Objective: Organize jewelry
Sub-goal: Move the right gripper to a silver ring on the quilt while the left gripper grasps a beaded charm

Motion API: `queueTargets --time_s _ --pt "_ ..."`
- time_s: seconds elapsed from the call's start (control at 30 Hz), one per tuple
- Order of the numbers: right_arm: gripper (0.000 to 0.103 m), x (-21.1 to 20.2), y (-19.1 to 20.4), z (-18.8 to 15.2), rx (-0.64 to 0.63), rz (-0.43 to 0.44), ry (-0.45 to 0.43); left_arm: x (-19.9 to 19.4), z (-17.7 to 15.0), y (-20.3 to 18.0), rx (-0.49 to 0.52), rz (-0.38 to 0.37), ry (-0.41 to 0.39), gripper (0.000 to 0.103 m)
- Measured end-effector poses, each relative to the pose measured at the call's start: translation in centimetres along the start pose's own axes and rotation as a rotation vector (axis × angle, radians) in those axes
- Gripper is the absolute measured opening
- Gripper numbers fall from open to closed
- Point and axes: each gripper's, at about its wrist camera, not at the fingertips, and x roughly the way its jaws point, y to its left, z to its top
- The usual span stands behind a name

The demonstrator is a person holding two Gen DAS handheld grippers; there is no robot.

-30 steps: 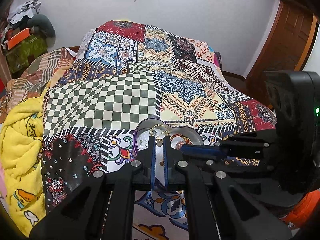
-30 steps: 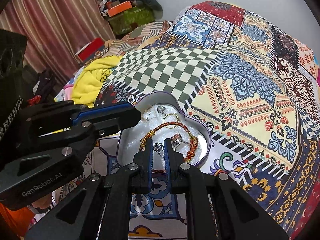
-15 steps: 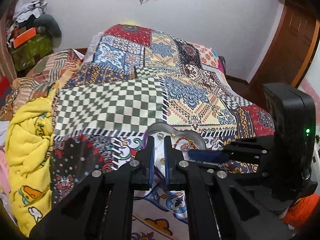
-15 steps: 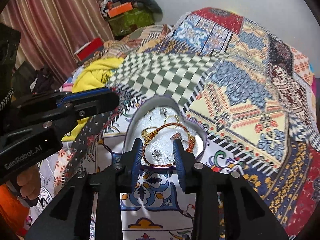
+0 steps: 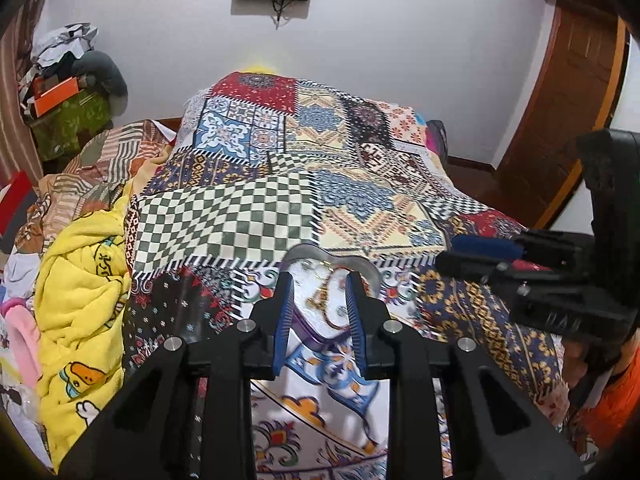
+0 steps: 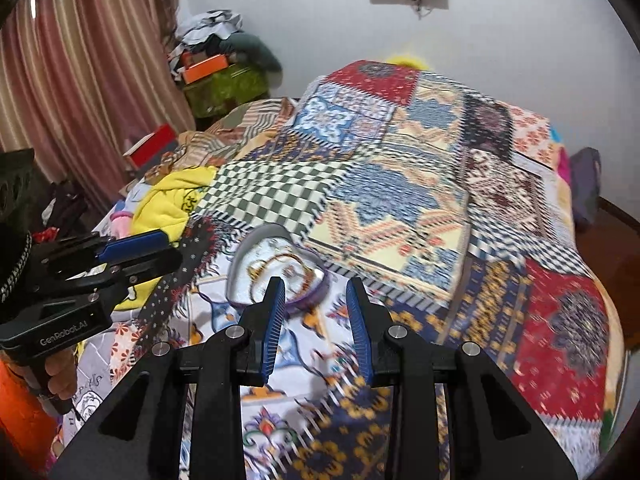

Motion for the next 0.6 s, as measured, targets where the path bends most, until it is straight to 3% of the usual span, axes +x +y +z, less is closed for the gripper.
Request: queueTargets --time_s 0.27,0.6 --pt "0.029 -1.6 -2.5 -2.5 0.064 -0.037 0.020 -0.2 -1.8 -3.3 0.058 -0.028 0.049 0.028" --pt "0.029 -2.0 -6.6 -6.3 0.155 -0.066 0.066 3.4 -4.2 -7.1 0.090 -0.088 0.178 0.028"
